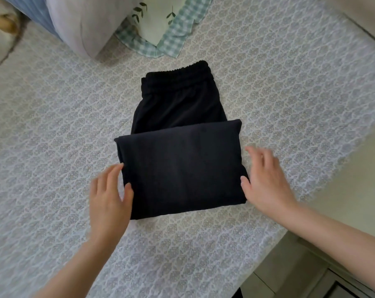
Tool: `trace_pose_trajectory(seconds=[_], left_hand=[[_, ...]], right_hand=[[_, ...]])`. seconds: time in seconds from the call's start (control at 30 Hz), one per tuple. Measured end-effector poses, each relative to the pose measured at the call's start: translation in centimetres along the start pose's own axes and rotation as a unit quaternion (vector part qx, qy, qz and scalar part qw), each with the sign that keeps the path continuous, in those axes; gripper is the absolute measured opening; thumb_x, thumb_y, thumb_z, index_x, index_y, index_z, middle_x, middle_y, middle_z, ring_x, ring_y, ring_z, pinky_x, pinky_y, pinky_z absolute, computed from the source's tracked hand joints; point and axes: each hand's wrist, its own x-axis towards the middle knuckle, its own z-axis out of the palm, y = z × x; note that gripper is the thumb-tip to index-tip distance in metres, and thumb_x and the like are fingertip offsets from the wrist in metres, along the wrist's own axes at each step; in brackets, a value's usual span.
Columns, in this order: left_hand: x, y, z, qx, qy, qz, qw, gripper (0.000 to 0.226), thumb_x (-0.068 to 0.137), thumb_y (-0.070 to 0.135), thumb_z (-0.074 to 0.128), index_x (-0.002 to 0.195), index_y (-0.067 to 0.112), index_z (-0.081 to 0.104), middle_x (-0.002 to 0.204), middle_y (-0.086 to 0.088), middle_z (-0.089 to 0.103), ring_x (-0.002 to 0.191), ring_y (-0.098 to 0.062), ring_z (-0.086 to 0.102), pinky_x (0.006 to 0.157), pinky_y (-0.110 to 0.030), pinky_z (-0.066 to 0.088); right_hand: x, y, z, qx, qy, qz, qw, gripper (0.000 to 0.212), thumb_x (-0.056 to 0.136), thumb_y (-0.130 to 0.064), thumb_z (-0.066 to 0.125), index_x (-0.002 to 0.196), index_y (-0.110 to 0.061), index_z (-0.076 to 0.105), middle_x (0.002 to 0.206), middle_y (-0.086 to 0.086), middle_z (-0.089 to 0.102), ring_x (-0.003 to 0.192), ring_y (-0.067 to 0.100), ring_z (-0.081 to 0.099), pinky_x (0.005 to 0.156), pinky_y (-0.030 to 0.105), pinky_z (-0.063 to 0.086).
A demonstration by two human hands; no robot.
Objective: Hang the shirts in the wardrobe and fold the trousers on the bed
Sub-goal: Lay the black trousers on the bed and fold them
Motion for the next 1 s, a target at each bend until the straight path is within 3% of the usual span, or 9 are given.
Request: trace_pose_trajectory(seconds=[0.1, 0.2, 0.3, 0.4, 0.5, 0.63, 0.8, 0.9, 1.0], left_hand=[[1.8, 2.8, 1.7, 0.076, -0.040, 0.240, 0.967, 0.050, 0.098, 0.022, 0.049, 0.147, 0.013, 0.044, 0.153, -0.004, 0.041, 0.146, -0.025, 0.030, 0.122, -0.041, 0.018], [3.7, 4.4, 3.8, 0.150, -0.115, 0.333, 0.924, 0.057, 0.100, 0.034, 0.040, 0.154, 0.019, 0.032, 0.162, -0.001, 0.025, 0.152, -0.024, 0.015, 0.122, -0.050, 0.017], [6.1, 3.1, 4.6, 0.210, -0.147, 0.364, 0.896, 0.059, 0.101, 0.040, 0.034, 0.156, 0.020, 0.027, 0.164, 0.000, 0.021, 0.152, -0.023, 0.013, 0.122, -0.049, 0.020], [7.6, 0.5, 3.8, 0.236, -0.154, 0.387, 0.878, 0.059, 0.101, 0.038, 0.031, 0.155, 0.016, 0.027, 0.163, 0.000, 0.023, 0.151, -0.019, 0.018, 0.122, -0.045, 0.020], [8.2, -1.6, 2.3, 0.246, -0.135, 0.399, 0.873, 0.057, 0.100, 0.032, 0.032, 0.153, 0.013, 0.031, 0.161, -0.002, 0.029, 0.150, -0.019, 0.022, 0.122, -0.045, 0.018], [9.6, -3.8, 0.2, 0.258, -0.153, 0.449, 0.842, 0.062, 0.093, 0.020, 0.032, 0.155, 0.012, 0.028, 0.162, -0.005, 0.025, 0.151, -0.022, 0.020, 0.121, -0.045, 0.016], [12.4, -4.4, -1.4, 0.294, -0.204, 0.500, 0.788, 0.095, 0.077, 0.010, 0.066, 0.158, 0.019, 0.017, 0.166, -0.005, 0.012, 0.153, -0.021, 0.008, 0.122, -0.045, 0.012], [13.2, -4.1, -1.1, 0.300, -0.208, 0.509, 0.780, 0.101, 0.079, 0.028, 0.076, 0.159, 0.023, 0.014, 0.166, -0.004, 0.010, 0.153, -0.022, 0.009, 0.122, -0.045, 0.013], [13.8, -3.7, -0.4, 0.272, -0.207, 0.498, 0.797, 0.095, 0.085, 0.048, 0.067, 0.159, 0.025, 0.011, 0.166, -0.001, 0.011, 0.153, -0.021, 0.007, 0.122, -0.043, 0.012]], right_hand=[[1.0, -2.7, 0.6, -0.079, 0.082, -0.171, 0.979, 0.068, 0.088, -0.024, 0.062, 0.147, -0.007, 0.034, 0.147, 0.017, 0.036, 0.137, 0.035, 0.035, 0.111, 0.050, 0.036], [2.4, -4.3, 2.7, -0.137, 0.029, -0.249, 0.958, 0.068, 0.095, -0.036, 0.049, 0.154, -0.015, 0.023, 0.159, 0.011, 0.026, 0.148, 0.032, 0.019, 0.119, 0.049, 0.023], [4.1, -2.7, 4.0, -0.184, 0.006, -0.291, 0.939, 0.065, 0.099, -0.036, 0.045, 0.155, -0.016, 0.019, 0.161, 0.009, 0.022, 0.149, 0.030, 0.018, 0.119, 0.047, 0.022], [5.1, 0.2, 3.6, -0.196, 0.020, -0.321, 0.926, 0.056, 0.100, -0.017, 0.046, 0.152, -0.009, 0.027, 0.159, 0.009, 0.026, 0.147, 0.026, 0.023, 0.119, 0.043, 0.025], [5.3, 2.8, 2.7, -0.207, 0.031, -0.362, 0.908, 0.056, 0.096, 0.001, 0.031, 0.151, -0.007, 0.031, 0.158, 0.011, 0.028, 0.146, 0.026, 0.026, 0.118, 0.045, 0.027], [6.5, 4.3, 1.3, -0.240, 0.033, -0.412, 0.878, 0.074, 0.084, 0.008, 0.061, 0.150, -0.010, 0.035, 0.156, 0.013, 0.032, 0.145, 0.029, 0.028, 0.116, 0.050, 0.028], [8.6, 3.8, 0.4, -0.293, 0.074, -0.449, 0.841, 0.092, 0.075, 0.017, 0.058, 0.154, -0.022, 0.028, 0.160, 0.013, 0.024, 0.147, 0.036, 0.020, 0.116, 0.055, 0.025], [10.2, 3.2, 0.3, -0.307, 0.058, -0.478, 0.821, 0.086, 0.081, 0.012, 0.051, 0.154, -0.027, 0.027, 0.158, 0.012, 0.028, 0.146, 0.040, 0.021, 0.115, 0.057, 0.025], [13.0, 3.5, -0.9, -0.307, 0.024, -0.493, 0.814, 0.084, 0.083, -0.005, 0.064, 0.154, -0.029, 0.026, 0.159, 0.007, 0.027, 0.146, 0.040, 0.020, 0.115, 0.056, 0.026]])
